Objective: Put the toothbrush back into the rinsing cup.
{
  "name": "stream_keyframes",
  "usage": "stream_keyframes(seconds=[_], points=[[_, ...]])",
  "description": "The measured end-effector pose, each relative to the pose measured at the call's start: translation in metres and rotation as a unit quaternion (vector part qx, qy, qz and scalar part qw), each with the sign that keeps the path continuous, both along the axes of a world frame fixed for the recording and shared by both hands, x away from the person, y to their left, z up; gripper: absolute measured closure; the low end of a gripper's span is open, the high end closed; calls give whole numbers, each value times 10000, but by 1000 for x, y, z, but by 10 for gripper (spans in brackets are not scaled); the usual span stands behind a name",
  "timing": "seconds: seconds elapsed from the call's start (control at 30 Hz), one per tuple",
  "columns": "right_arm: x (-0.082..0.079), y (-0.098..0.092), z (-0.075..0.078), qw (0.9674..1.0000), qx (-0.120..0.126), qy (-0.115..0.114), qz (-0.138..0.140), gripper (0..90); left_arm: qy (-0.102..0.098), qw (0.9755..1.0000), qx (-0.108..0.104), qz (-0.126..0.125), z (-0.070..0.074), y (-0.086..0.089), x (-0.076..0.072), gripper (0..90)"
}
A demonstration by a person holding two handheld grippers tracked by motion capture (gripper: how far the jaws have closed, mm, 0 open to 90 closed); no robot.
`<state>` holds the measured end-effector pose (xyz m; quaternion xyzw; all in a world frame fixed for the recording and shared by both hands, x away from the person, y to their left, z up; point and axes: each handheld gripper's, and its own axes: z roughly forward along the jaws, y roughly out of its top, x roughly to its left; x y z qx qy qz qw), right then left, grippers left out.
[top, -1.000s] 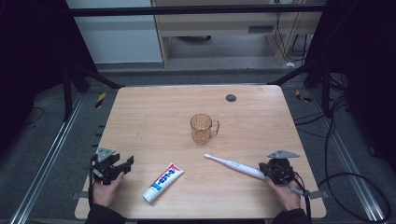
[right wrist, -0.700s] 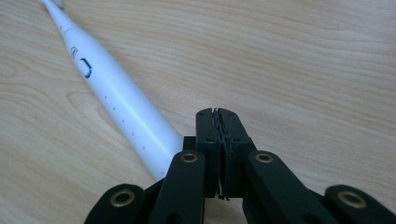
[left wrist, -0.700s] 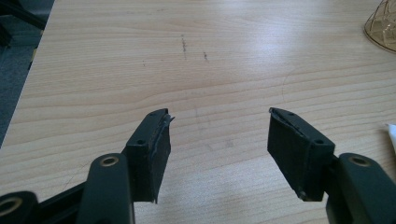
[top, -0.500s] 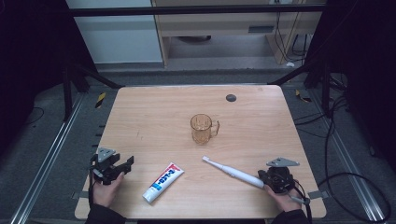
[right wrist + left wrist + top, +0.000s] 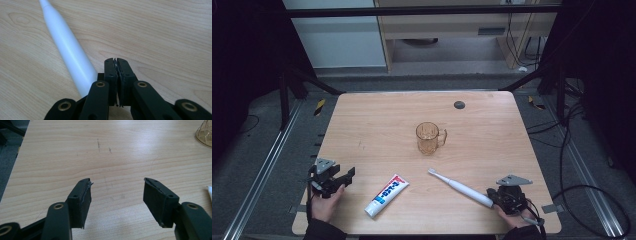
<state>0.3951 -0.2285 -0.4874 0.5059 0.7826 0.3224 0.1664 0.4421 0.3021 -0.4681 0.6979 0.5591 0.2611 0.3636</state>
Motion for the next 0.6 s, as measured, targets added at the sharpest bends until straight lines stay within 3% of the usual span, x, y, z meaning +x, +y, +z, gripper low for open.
stream_keyframes(seconds=[0.6], points=[[-8,6,-1,9999,-34,109,128,855,1,10000,23,-6,0,-1,0,385]])
